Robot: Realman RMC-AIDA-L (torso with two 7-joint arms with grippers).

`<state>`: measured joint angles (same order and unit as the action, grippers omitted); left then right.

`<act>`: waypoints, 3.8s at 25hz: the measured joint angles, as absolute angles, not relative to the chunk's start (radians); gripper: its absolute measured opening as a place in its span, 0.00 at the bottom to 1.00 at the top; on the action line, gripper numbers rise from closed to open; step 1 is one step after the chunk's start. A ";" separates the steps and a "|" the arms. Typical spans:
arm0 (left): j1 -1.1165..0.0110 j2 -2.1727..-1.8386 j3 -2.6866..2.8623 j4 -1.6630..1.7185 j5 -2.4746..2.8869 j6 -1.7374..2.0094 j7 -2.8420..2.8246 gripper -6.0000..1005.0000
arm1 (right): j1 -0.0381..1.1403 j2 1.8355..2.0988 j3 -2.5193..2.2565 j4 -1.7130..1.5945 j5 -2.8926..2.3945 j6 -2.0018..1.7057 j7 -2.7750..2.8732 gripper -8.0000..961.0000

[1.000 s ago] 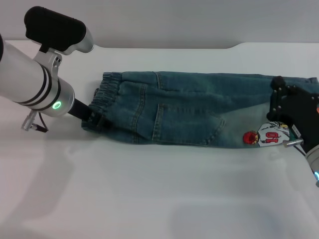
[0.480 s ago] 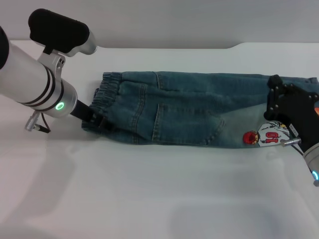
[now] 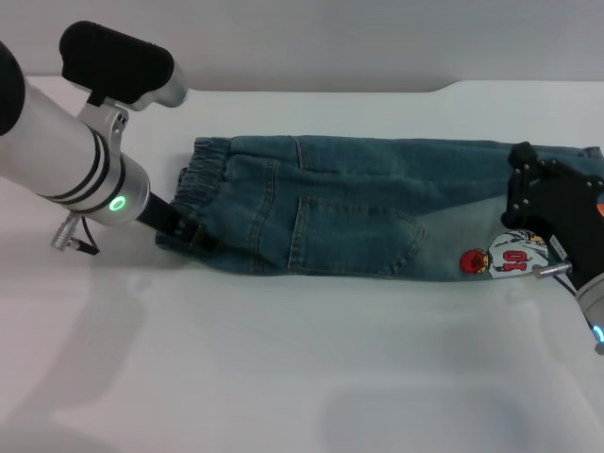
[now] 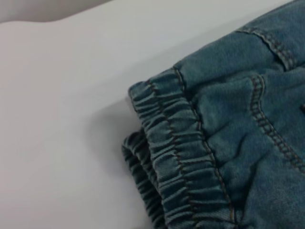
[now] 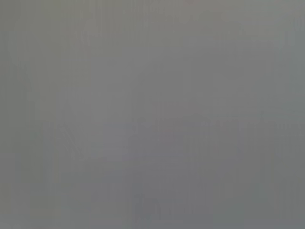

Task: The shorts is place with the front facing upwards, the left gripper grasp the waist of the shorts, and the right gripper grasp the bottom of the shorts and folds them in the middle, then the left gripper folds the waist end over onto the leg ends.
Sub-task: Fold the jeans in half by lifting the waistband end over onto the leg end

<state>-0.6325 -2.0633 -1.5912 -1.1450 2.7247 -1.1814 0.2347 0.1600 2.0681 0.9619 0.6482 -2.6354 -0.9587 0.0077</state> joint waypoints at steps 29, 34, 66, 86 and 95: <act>-0.562 -2.060 -1.588 -1.290 2.718 -1.188 0.225 0.25 | 0.139 2.067 0.970 0.660 -2.650 -0.956 0.008 0.01; -0.542 -2.060 -1.589 -1.361 2.716 -1.204 0.214 0.21 | 0.160 2.072 0.972 0.628 -2.644 -0.953 0.008 0.01; -0.417 -2.061 -1.614 -1.847 2.612 -1.229 0.190 0.10 | 0.447 2.084 0.818 0.421 -2.644 -0.751 0.297 0.01; -0.376 -2.059 -1.600 -1.994 2.511 -1.172 0.245 0.10 | 0.656 2.092 0.527 0.502 -2.646 -0.578 0.498 0.01; -0.339 -2.059 -1.587 -1.974 2.486 -1.133 0.265 0.10 | 0.587 2.086 0.634 0.500 -2.641 -0.578 0.490 0.01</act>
